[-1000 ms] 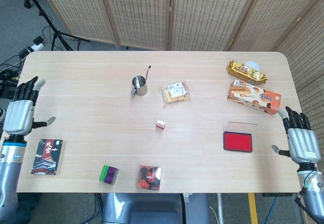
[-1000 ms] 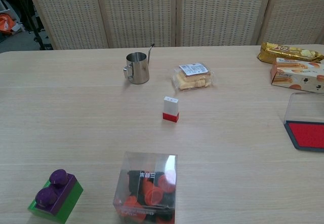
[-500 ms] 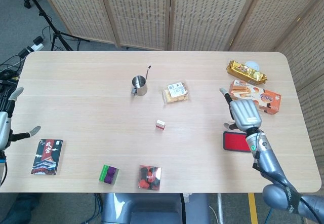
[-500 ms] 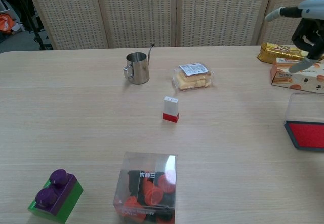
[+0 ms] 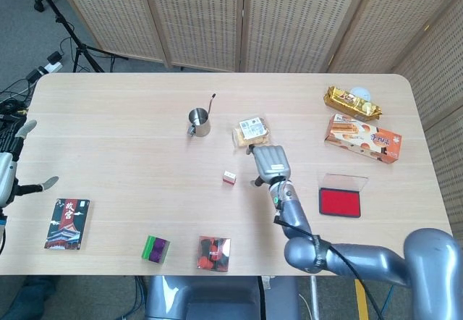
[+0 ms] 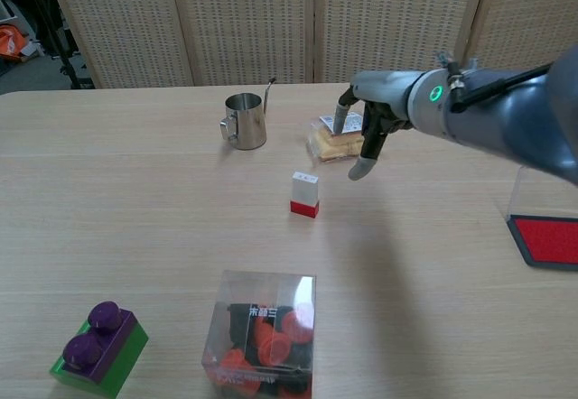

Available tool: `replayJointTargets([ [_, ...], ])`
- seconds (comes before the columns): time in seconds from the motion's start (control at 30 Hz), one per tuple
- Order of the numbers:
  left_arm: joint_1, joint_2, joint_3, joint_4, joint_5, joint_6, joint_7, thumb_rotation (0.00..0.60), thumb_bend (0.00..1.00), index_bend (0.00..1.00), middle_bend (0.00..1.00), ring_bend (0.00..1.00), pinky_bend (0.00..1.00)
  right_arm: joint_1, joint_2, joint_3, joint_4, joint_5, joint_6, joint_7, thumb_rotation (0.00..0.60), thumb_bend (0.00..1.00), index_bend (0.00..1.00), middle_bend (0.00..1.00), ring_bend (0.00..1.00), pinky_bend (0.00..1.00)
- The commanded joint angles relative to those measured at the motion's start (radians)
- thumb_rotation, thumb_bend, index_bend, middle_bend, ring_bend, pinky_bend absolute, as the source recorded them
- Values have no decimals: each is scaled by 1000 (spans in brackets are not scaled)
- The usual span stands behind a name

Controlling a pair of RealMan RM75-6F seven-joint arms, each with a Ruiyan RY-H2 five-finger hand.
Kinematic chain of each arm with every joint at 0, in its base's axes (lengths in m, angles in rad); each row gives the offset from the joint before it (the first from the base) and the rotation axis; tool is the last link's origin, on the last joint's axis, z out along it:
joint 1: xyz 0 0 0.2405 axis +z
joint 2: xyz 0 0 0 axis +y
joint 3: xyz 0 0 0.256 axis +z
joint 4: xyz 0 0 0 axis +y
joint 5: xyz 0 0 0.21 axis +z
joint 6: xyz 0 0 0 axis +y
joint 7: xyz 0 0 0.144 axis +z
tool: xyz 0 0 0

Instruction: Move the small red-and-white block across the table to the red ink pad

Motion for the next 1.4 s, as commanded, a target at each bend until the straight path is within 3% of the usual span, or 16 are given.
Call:
replayJointTargets([
  [0.03, -2, 9, -9, 11, -8, -18, -24, 600, 0, 0, 0, 0, 0, 65, -121, 17, 112, 48, 56, -42, 600, 189, 348, 919, 989, 1000],
  [0.1, -1, 13, -13, 15, -9, -26, -37, 600, 0, 0, 0, 0, 0, 80, -155, 26, 145, 58, 67, -47, 600, 249, 365, 919, 989, 1000],
  [0.33, 2, 23, -20, 24, -6, -47, -70, 600, 0, 0, 0, 0, 0, 111, -230, 58, 218, 89, 93, -72, 600, 311, 381, 918, 989, 1000],
  [0.77, 6, 27, -27, 24, 3, -61, -81, 600, 0, 0, 0, 0, 0, 113, -241, 110, 187, 152, 111, -113, 600, 311, 381, 918, 989, 1000],
  [1.4, 16, 36, -39, 21, 8, -68, -101, 600, 0, 0, 0, 0, 0, 124, -309, 149, 270, 149, 119, -116, 600, 337, 423, 918, 989, 1000],
])
